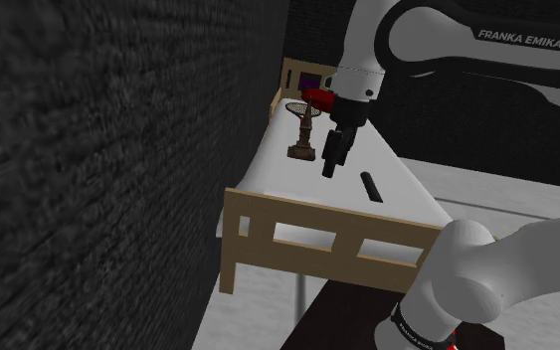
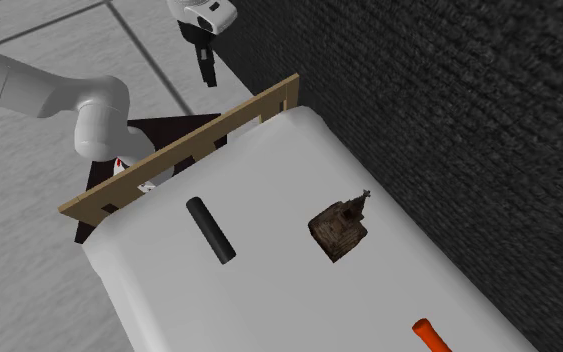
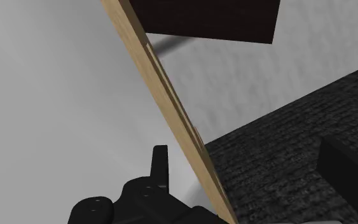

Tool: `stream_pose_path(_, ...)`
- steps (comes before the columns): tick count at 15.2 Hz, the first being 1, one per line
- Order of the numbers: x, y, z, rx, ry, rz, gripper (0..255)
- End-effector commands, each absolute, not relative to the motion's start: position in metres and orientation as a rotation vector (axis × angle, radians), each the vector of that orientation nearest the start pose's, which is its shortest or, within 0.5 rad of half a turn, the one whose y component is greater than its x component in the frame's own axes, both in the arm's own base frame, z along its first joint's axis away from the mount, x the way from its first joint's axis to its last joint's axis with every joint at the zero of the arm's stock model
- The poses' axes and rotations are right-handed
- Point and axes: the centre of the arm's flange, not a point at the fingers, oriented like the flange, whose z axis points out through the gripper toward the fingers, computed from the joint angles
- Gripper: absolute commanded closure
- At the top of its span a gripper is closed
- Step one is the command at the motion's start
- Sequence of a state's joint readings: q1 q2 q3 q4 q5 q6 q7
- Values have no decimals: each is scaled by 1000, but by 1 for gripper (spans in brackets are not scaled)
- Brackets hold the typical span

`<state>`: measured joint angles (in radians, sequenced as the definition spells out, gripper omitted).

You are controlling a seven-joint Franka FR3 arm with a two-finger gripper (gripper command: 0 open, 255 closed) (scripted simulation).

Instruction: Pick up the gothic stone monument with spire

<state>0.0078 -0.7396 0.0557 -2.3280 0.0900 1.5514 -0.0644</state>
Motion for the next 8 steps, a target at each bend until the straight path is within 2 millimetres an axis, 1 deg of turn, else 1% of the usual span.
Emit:
stream_pose_path(1,316,35,587,-3083,-174,58,0)
stream_pose_path(8,349,-49,580,-3073,-299,-4,0)
